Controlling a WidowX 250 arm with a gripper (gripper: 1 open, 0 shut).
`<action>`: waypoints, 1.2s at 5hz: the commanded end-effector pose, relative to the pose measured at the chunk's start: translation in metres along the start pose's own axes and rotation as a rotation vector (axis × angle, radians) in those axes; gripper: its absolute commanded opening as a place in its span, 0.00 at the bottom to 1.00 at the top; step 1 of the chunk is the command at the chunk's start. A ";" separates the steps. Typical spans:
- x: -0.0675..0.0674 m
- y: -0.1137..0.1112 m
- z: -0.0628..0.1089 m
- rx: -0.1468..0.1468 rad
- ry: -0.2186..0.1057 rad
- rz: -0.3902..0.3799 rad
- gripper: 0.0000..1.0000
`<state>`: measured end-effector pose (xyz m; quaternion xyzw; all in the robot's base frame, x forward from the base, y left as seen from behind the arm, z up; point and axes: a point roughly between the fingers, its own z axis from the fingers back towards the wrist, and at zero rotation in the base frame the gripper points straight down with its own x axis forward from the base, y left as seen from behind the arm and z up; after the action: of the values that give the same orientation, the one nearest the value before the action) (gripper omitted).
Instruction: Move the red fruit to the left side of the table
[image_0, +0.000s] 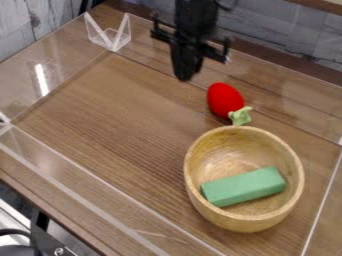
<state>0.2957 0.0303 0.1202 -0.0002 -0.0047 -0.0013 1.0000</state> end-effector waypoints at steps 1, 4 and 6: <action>0.013 -0.018 0.008 0.004 -0.069 -0.058 1.00; 0.026 -0.049 -0.002 0.013 -0.103 -0.097 0.00; 0.026 -0.035 0.059 0.027 -0.217 -0.062 0.00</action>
<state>0.3169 -0.0051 0.1600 0.0103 -0.0805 -0.0280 0.9963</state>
